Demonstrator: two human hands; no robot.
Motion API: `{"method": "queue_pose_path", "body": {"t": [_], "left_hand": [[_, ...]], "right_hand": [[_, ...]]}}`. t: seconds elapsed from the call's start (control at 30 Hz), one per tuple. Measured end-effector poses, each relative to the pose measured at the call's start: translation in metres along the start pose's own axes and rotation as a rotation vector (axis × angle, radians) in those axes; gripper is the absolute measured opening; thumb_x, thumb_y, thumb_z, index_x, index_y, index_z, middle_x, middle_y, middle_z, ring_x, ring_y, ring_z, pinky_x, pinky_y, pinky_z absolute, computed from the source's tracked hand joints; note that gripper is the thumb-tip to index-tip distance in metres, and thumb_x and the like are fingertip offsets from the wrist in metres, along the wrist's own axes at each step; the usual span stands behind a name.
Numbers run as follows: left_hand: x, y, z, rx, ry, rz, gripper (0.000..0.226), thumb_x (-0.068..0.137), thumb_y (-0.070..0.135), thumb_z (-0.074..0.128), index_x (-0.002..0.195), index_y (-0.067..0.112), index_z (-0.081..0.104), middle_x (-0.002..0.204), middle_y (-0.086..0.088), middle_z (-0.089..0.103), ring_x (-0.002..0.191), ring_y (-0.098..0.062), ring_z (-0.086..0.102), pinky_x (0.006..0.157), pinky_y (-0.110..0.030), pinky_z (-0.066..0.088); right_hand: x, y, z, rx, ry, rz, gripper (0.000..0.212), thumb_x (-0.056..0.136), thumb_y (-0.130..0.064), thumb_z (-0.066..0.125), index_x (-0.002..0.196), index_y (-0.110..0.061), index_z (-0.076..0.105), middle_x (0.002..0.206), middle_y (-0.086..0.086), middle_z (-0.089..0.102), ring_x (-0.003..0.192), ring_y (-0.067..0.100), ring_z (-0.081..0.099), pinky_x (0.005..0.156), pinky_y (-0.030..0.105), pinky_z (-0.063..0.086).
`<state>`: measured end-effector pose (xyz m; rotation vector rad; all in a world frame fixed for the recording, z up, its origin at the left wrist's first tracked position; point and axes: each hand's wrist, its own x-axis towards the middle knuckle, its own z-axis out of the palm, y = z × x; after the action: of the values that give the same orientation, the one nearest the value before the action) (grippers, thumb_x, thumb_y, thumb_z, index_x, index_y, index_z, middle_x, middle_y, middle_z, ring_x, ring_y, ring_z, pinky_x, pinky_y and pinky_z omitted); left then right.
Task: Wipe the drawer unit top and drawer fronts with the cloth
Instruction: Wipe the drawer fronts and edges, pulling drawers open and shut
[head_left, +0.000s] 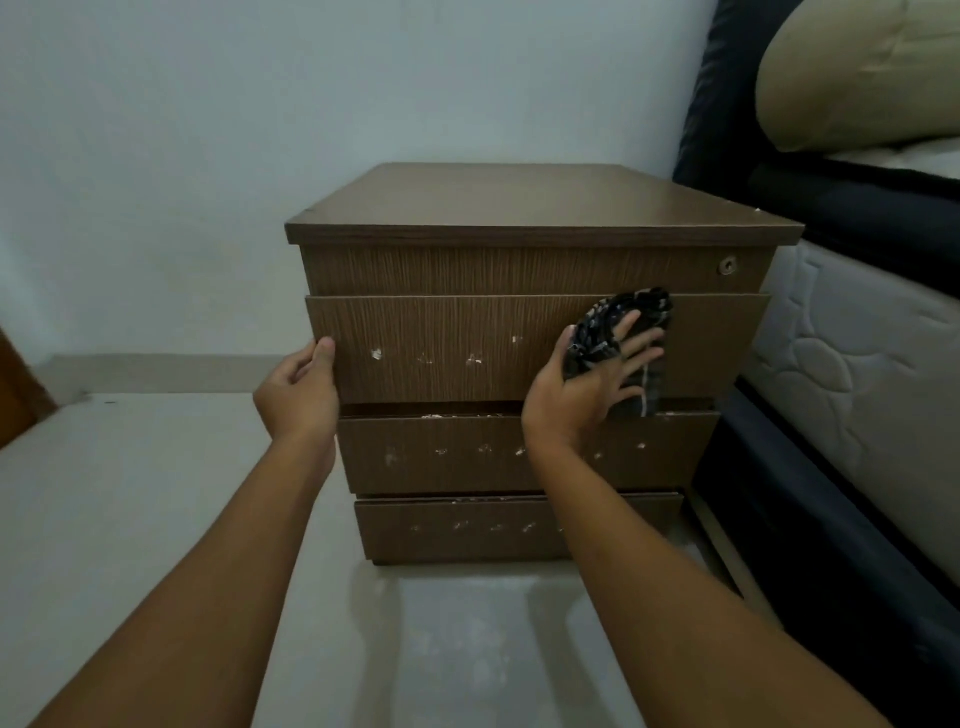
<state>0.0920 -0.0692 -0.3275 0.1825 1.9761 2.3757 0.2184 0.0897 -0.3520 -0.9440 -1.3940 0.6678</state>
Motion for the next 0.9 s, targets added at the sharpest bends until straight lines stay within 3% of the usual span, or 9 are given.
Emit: {"method": "queue_pose_path", "body": {"t": [0.33, 0.5, 0.7, 0.9], "left_hand": [[0.012, 0.005, -0.015, 0.144, -0.093, 0.006, 0.034, 0.096, 0.033, 0.057, 0.125, 0.017, 0.064, 0.121, 0.000, 0.066, 0.112, -0.018, 0.061, 0.100, -0.037, 0.049], [0.018, 0.014, -0.021, 0.137, -0.145, -0.035, 0.036, 0.098, 0.038, 0.051, 0.118, 0.013, 0.066, 0.105, 0.000, 0.070, 0.100, -0.016, 0.066, 0.093, -0.034, 0.053], [0.031, 0.019, -0.033, 0.105, -0.289, -0.097, 0.060, 0.098, 0.058, 0.029, 0.108, 0.014, 0.069, 0.106, -0.005, 0.071, 0.099, -0.021, 0.065, 0.093, -0.039, 0.051], [0.046, 0.019, -0.051, -0.028, -0.492, -0.247, 0.102, 0.076, 0.087, 0.020, 0.111, 0.008, 0.073, 0.116, -0.018, 0.070, 0.114, -0.032, 0.063, 0.103, -0.049, 0.044]], "right_hand": [[-0.076, -0.029, 0.049, 0.071, -0.237, -0.111, 0.077, 0.090, -0.048, 0.035, 0.153, -0.020, 0.001, 0.155, 0.001, -0.021, 0.143, 0.021, -0.027, 0.113, 0.058, -0.016], [-0.108, -0.047, 0.067, 0.078, -0.367, -0.123, 0.078, 0.090, -0.052, 0.033, 0.152, -0.024, -0.005, 0.155, -0.001, -0.025, 0.141, 0.018, -0.033, 0.114, 0.056, -0.017], [-0.140, -0.068, 0.082, 0.088, -0.574, -0.182, 0.079, 0.094, -0.044, 0.040, 0.151, -0.031, -0.012, 0.151, -0.007, -0.035, 0.140, 0.015, -0.036, 0.115, 0.056, -0.017], [-0.156, -0.086, 0.085, 0.254, -0.737, -0.192, 0.070, 0.098, -0.043, 0.038, 0.152, -0.032, -0.006, 0.155, -0.008, -0.027, 0.140, 0.006, -0.034, 0.114, 0.050, -0.021]]}}
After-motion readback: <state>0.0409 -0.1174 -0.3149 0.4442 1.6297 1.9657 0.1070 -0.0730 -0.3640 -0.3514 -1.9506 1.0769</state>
